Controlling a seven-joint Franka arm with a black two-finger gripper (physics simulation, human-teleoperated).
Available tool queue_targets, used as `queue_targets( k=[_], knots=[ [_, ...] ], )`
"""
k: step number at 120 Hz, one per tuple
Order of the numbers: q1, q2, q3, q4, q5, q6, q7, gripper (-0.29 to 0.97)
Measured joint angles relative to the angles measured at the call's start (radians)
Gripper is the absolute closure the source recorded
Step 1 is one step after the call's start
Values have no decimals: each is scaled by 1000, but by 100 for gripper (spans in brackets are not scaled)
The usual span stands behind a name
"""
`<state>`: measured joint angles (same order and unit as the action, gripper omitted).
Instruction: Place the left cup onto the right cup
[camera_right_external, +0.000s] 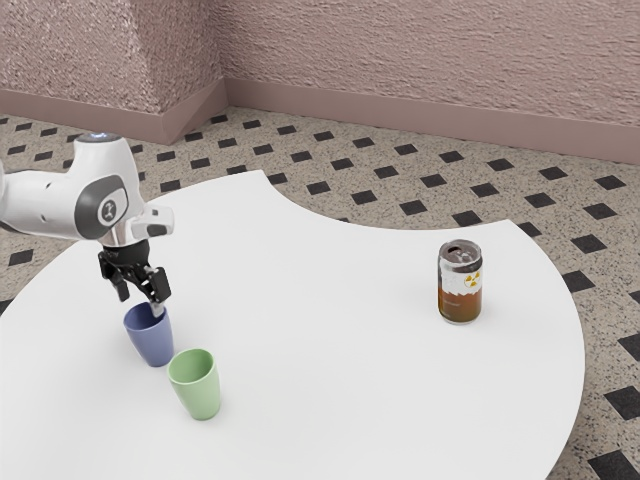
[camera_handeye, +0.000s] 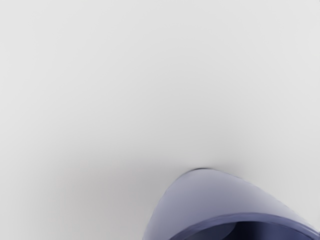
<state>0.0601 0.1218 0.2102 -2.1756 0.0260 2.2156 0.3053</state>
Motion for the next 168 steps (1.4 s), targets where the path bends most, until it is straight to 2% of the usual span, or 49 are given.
queue_targets(
  k=[44, 168],
  knots=[
    [-12, -14, 0, -24, 0, 5, 14, 4],
    [14, -13, 2, -38, -12, 27, 13, 51]
  ],
)
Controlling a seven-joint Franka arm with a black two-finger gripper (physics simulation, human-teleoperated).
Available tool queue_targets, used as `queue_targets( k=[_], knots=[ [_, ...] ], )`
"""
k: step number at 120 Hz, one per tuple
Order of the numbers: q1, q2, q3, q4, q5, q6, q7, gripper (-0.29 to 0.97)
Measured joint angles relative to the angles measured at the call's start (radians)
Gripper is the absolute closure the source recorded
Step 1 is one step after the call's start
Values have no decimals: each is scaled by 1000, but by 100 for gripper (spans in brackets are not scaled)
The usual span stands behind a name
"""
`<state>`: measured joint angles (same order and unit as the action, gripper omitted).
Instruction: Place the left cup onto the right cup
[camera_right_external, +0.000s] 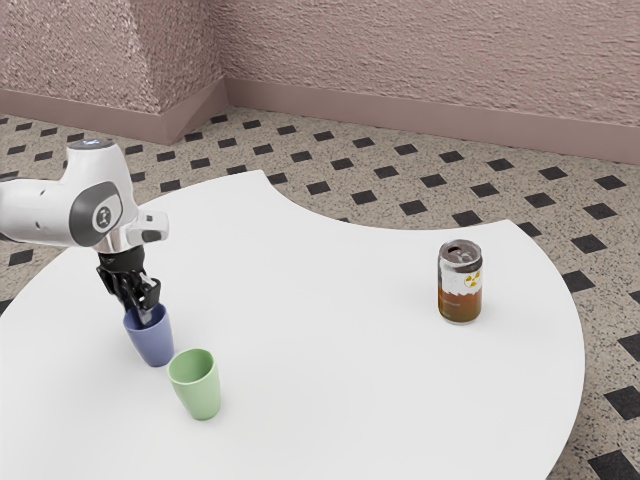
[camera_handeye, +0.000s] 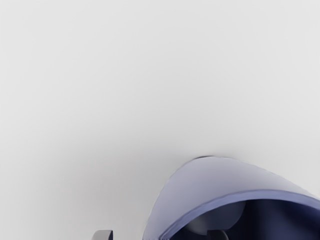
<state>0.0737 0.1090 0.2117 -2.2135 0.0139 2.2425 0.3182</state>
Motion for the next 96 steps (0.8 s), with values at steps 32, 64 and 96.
queue_targets(
  k=[32, 64, 96],
  knots=[
    [-2, 0, 0, 1, 7, 0, -1, 67],
    [-11, -28, 0, 1, 13, -2, -2, 76],
    [-27, -119, -6, 2, 22, -19, -3, 78]
  ],
)
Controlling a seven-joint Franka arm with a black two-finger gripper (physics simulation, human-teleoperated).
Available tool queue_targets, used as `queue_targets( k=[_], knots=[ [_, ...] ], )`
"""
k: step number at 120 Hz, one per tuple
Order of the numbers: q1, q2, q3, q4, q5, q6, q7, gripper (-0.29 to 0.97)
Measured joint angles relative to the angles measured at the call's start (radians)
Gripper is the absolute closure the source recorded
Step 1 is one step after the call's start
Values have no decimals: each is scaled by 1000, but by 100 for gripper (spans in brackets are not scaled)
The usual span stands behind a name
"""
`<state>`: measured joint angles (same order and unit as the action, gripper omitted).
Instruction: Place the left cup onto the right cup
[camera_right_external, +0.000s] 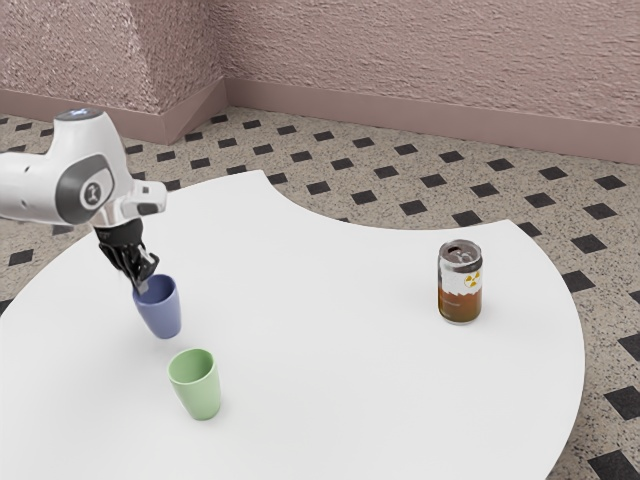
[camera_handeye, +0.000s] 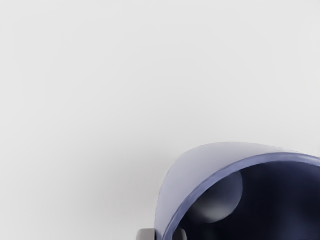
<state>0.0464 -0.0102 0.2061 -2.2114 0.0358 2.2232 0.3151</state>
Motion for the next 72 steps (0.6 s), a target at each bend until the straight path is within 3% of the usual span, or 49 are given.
queue_targets(
  k=[72],
  knots=[
    [-44, -189, -80, 5, 7, -127, 2, 79]
  ],
)
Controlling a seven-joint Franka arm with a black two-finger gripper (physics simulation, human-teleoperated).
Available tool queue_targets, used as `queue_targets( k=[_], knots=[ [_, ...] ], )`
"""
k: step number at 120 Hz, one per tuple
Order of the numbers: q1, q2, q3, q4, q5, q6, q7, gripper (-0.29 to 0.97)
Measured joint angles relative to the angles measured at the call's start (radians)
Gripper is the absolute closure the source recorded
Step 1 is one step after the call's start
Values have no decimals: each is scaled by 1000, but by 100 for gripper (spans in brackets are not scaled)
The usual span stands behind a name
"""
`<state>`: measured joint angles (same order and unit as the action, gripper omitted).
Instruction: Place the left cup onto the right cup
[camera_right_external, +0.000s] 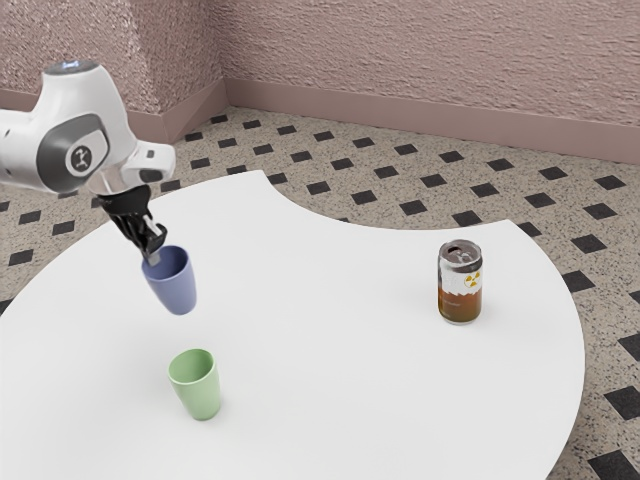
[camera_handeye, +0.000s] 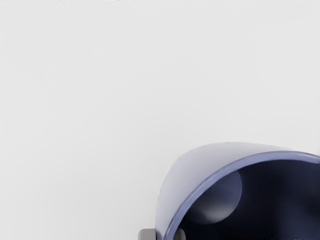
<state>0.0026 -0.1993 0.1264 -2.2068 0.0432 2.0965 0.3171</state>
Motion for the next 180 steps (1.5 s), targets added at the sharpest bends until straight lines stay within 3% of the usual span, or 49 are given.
queue_targets(
  k=[87, 180],
  knots=[
    [-52, -95, -85, -82, -12, -80, 1, 79],
    [-42, -106, -96, -140, -26, -98, 3, 79]
  ],
)
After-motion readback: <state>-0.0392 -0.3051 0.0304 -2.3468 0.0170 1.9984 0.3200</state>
